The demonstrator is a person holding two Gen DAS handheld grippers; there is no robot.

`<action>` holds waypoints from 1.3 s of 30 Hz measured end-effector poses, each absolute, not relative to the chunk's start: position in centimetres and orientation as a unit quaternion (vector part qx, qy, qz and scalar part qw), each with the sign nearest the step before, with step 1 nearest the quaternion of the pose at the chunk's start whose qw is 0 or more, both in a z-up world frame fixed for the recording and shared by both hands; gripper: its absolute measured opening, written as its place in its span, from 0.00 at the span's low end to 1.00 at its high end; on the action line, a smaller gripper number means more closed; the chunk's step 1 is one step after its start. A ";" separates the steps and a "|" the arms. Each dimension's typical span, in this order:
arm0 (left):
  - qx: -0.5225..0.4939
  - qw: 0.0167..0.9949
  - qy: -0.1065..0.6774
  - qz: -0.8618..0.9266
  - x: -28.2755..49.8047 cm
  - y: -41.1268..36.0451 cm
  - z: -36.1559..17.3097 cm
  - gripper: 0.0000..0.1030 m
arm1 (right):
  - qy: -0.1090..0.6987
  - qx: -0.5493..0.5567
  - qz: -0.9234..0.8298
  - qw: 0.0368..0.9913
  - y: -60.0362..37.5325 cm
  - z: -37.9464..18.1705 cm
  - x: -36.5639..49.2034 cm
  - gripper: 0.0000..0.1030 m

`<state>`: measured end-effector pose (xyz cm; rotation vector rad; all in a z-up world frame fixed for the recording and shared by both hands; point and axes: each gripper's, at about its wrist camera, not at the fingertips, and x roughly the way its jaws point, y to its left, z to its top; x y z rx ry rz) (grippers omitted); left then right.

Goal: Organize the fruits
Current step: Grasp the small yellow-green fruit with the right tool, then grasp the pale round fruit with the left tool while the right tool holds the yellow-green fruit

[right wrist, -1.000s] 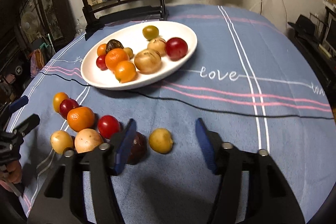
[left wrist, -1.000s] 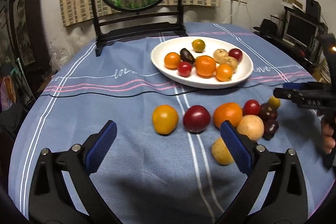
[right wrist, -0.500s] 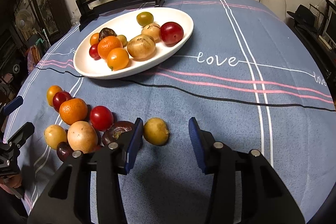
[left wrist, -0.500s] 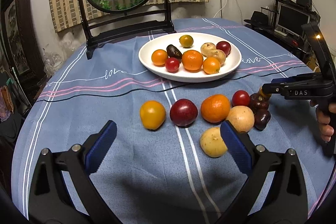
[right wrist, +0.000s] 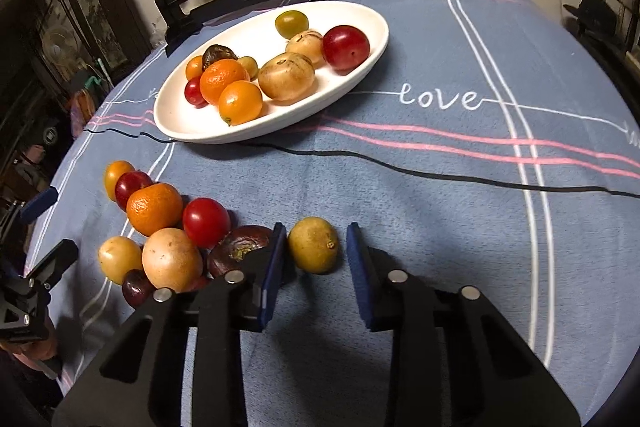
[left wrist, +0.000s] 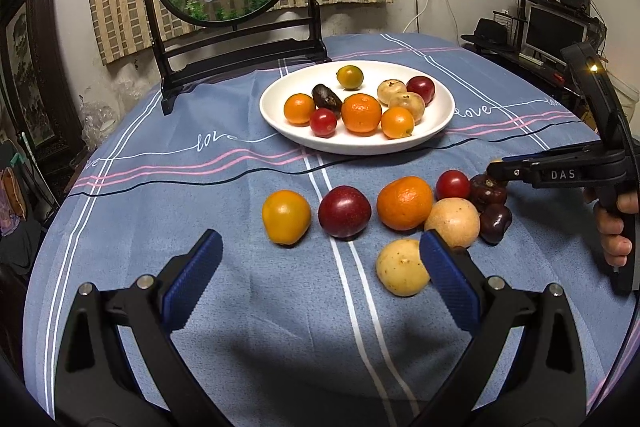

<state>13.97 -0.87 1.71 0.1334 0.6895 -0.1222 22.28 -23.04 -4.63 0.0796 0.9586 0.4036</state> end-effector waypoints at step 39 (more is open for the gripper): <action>0.047 0.888 0.415 -0.192 14.8 -2.9 -0.7 0.46 | 0.419 0.050 0.199 0.885 -23.3 -2.4 21.2 0.25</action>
